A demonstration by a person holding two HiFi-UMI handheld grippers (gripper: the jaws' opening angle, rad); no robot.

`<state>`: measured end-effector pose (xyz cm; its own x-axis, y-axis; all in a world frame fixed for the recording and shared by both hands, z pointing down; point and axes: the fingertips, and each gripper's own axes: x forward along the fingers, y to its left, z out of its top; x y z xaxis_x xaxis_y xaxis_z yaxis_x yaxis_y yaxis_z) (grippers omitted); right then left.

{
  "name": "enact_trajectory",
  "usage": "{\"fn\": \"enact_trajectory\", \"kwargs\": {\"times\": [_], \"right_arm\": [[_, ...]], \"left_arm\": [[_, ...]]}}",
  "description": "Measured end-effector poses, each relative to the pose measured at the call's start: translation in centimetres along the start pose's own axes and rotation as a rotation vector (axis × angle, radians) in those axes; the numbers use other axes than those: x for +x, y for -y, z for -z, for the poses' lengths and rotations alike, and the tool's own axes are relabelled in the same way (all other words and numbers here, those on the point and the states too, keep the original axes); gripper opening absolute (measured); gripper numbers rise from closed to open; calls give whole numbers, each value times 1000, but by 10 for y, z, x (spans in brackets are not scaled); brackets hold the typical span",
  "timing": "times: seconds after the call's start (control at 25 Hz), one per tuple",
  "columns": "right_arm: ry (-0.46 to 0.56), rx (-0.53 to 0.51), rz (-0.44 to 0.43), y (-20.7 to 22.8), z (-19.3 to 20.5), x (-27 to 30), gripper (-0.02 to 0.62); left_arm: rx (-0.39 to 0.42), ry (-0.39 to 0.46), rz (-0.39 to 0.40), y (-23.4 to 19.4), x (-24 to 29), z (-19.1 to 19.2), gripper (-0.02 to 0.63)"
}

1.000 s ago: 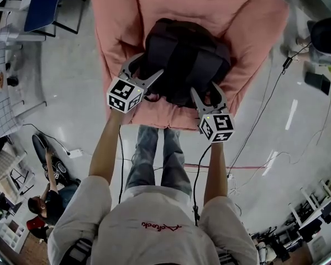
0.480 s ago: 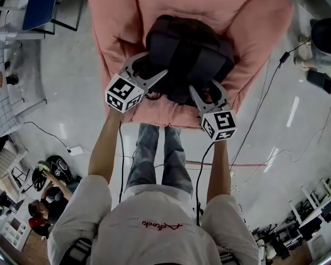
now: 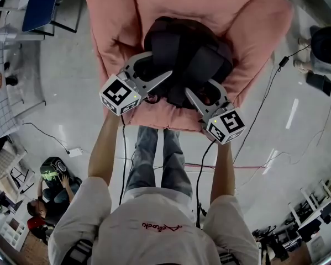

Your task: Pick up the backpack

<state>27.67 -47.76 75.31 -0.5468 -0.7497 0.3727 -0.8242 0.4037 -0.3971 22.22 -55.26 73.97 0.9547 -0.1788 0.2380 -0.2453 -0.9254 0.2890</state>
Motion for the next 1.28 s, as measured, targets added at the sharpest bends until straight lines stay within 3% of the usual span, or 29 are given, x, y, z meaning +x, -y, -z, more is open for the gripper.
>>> {"fn": "enact_trajectory", "kwargs": {"times": [0.12, 0.24, 0.36, 0.64, 0.96, 1.16, 1.28], "right_arm": [[17, 21, -37, 3, -10, 7, 210], [10, 48, -55, 4, -9, 16, 212], [-8, 60, -64, 7, -2, 21, 212], [-14, 34, -129, 4, -10, 33, 198], [-12, 43, -175, 3, -21, 44, 186], [12, -34, -66, 9, -40, 53, 151], [57, 0, -44, 13, -51, 54, 137]], "left_arm": [[21, 37, 27, -1, 9, -21, 222], [-23, 22, 72, -5, 21, -15, 222], [-74, 31, 68, -8, 27, -9, 209], [-69, 76, 87, -11, 36, -35, 163], [-67, 64, 135, -14, 40, -34, 110], [-46, 56, 102, -16, 33, -30, 80], [-29, 46, 84, -17, 33, -30, 63]]}}
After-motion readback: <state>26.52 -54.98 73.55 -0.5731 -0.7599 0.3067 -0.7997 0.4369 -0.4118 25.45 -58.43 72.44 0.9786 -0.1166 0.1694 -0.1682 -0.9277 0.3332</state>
